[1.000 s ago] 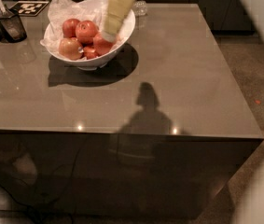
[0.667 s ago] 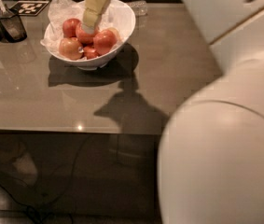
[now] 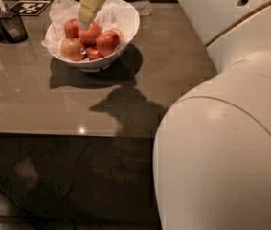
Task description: Pick apple from white bowl
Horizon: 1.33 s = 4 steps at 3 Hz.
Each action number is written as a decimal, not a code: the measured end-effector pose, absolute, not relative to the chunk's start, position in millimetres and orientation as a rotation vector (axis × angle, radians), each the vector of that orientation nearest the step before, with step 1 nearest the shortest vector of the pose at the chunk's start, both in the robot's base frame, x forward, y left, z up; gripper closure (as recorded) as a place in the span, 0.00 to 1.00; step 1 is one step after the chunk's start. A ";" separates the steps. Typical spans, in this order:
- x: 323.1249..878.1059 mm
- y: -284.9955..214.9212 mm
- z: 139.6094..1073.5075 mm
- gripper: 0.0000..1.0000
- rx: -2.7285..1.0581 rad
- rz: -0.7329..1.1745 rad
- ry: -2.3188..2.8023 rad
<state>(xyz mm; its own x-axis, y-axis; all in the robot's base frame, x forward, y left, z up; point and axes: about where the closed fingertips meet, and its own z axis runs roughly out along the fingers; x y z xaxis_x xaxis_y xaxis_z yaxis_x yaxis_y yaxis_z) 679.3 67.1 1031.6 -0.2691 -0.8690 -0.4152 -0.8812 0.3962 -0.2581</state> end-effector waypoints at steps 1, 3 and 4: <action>699.2 74.0 997.7 0.00 -1.452 0.026 2.249; 721.4 78.6 948.0 0.00 -1.411 0.038 2.345; 716.6 73.7 935.4 0.00 -1.413 0.079 2.369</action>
Offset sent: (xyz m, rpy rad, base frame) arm 0.0419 0.0048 -0.0936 -0.0844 0.1652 -0.1568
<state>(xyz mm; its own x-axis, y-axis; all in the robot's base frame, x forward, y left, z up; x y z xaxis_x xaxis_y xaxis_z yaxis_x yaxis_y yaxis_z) 716.6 73.7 935.4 -0.4226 -0.8368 -0.3481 -0.8582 0.4929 -0.1430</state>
